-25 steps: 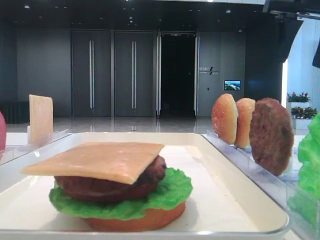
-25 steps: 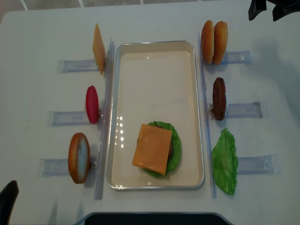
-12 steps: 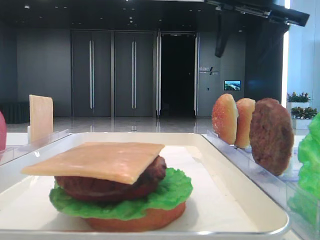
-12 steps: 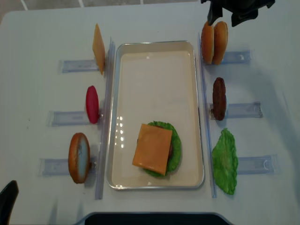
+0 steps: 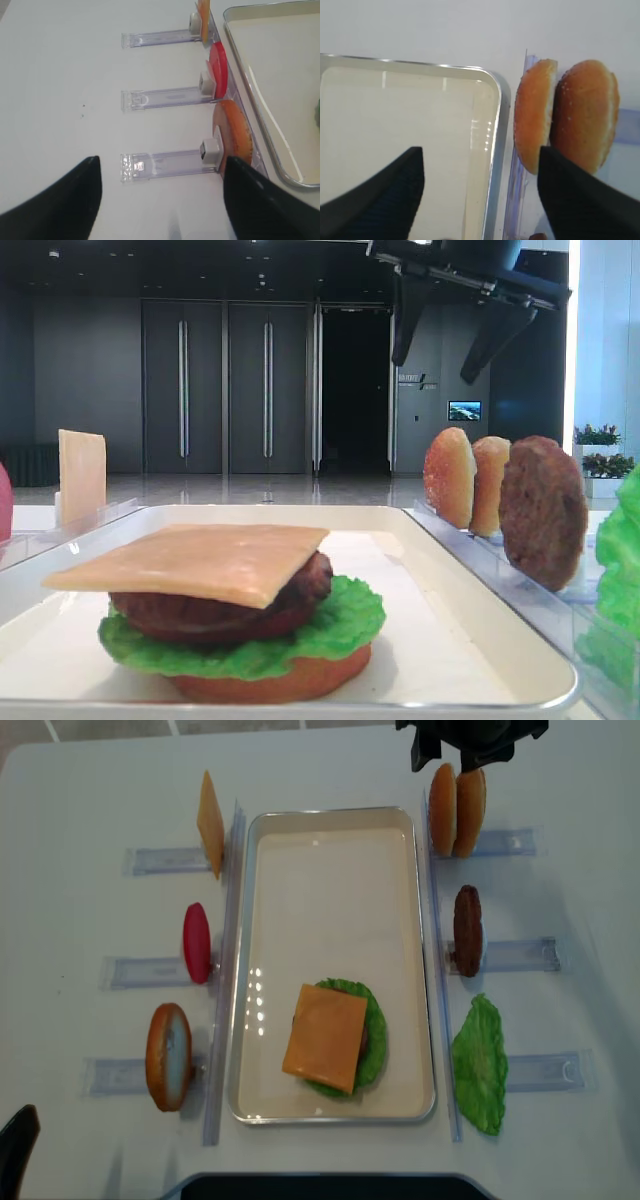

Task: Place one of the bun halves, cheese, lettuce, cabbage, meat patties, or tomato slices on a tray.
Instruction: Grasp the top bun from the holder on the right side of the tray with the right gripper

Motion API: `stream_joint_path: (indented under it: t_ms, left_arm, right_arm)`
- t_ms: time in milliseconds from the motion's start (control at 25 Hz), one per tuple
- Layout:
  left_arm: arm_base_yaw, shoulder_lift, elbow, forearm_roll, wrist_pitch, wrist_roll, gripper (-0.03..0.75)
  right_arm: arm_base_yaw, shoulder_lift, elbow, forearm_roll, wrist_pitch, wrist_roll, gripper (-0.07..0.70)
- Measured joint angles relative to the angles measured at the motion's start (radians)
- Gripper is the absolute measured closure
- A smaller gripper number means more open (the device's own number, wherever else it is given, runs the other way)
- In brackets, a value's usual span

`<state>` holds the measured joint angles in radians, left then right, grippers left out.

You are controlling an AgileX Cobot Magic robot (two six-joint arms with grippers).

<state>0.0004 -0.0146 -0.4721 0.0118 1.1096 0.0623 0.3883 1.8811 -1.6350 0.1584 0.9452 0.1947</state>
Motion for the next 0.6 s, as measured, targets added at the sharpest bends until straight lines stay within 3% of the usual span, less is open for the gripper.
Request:
stream_joint_path:
  t_ms: [600]
  left_arm:
    - [0.000,0.000,0.000,0.000,0.000,0.000,0.139]
  right_arm:
    - [-0.029,0.067,0.000,0.003,-0.037,-0.001,0.144]
